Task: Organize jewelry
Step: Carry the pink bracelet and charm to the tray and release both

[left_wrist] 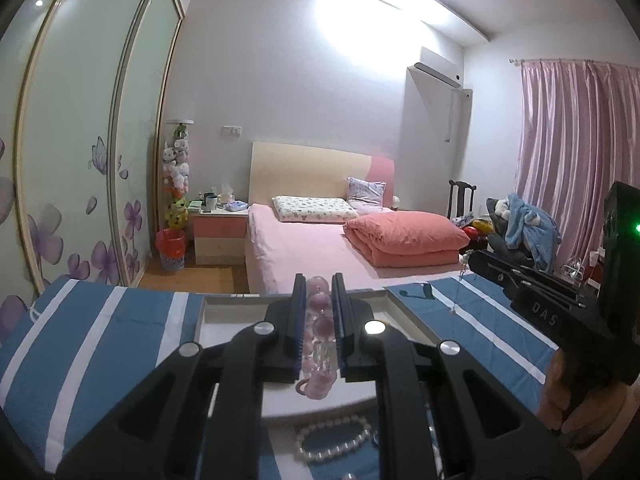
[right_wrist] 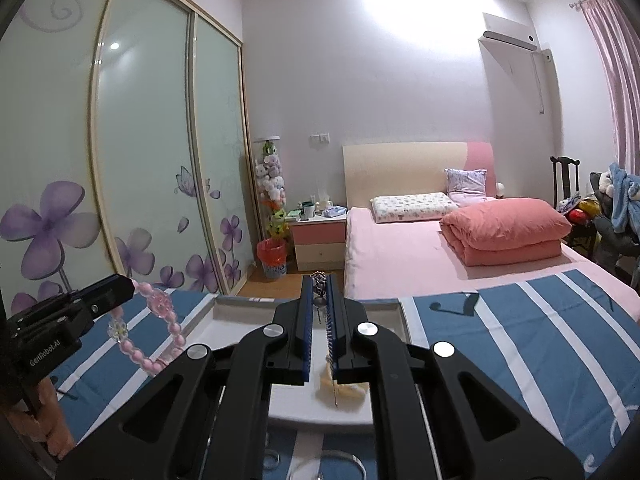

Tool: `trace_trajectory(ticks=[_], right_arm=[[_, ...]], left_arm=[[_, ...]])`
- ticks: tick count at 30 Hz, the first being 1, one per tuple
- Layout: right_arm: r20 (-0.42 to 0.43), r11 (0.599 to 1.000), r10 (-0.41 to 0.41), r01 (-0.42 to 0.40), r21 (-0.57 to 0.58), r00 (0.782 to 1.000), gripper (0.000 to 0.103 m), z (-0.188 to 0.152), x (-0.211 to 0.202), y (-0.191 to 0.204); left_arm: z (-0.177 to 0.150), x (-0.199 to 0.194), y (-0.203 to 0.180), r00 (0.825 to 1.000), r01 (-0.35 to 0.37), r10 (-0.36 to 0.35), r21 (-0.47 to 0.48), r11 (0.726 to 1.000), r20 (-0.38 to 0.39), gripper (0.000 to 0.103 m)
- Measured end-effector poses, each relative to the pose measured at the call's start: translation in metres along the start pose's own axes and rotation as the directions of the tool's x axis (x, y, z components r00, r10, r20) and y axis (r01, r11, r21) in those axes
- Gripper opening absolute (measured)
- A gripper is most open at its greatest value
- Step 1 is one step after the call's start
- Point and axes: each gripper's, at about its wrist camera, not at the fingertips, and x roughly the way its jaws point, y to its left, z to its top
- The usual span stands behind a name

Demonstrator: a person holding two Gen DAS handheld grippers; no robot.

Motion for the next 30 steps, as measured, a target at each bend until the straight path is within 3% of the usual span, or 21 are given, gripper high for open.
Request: trace_trajectory(ticks=[13,22,24,26,30], right_arm=[[-0.010,1.000,0.004,-0.004,0.010,1.000,0.007,-0.006,0.055,0.001],[-0.056,1.000,0.009,-0.008,0.023,0.998,0.009,-0.015,0.065,-0.002],[-0.063,1.000,0.006,-0.004,0.031,0.998,0.016,-0.015,0.067,-0.001],[-0.060,0.999,0.001,0.001,0.034,0.998,0.032,-0.015,0.068,0.000],[-0.057,0.999,-0.003,0.005,0.033,0.998,0.033,-0.016,0.069,0.000]], left_arm=[[0.000,0.069,0.023,0.999,-0.031,0.031,-0.017,0.999,-0.016,0.013],[-0.006,0.092,0.035,0.999,-0.034,0.033,-0.033,0.999,-0.042,0.014],[-0.008,0.095,0.034,0.998,-0.032,0.030,-0.033,0.999,-0.052,0.014],[-0.012,0.100,0.034,0.998,-0.028,0.025,-0.038,0.999,-0.066,0.014],[-0.017,0.107,0.034,0.996,-0.029,0.025,-0.041,0.999,-0.086,0.014]])
